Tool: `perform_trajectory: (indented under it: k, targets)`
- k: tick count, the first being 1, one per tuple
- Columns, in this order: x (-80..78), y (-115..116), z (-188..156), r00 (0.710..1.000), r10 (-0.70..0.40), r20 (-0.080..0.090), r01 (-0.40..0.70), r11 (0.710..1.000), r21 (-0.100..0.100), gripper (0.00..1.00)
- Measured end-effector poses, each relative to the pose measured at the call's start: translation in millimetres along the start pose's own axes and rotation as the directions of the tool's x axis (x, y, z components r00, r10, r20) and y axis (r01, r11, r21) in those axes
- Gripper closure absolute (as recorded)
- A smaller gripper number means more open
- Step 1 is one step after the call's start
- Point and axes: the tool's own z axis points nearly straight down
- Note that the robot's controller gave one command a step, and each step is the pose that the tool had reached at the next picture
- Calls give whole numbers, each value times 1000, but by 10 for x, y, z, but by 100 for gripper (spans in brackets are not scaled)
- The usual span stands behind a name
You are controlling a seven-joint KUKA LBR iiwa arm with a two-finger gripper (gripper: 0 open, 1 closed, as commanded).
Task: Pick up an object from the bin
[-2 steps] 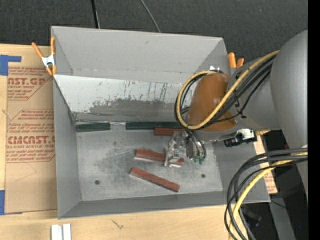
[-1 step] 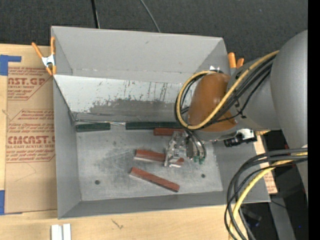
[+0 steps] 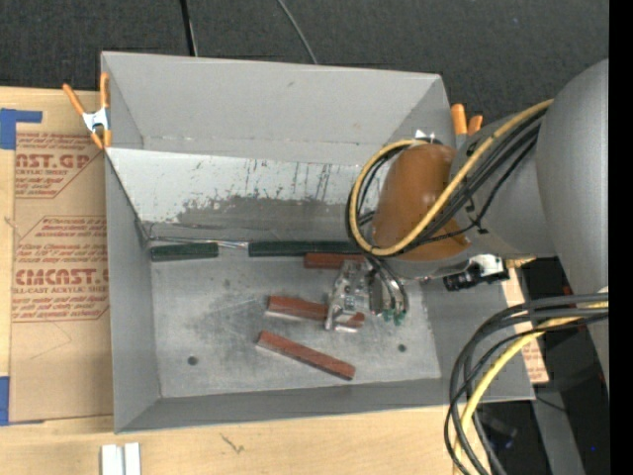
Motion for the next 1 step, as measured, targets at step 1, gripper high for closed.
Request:
perform_trajectory:
  k: [1]
  targets:
    - [15,-3,-59,1000,0,-7,0,1000,2,100]
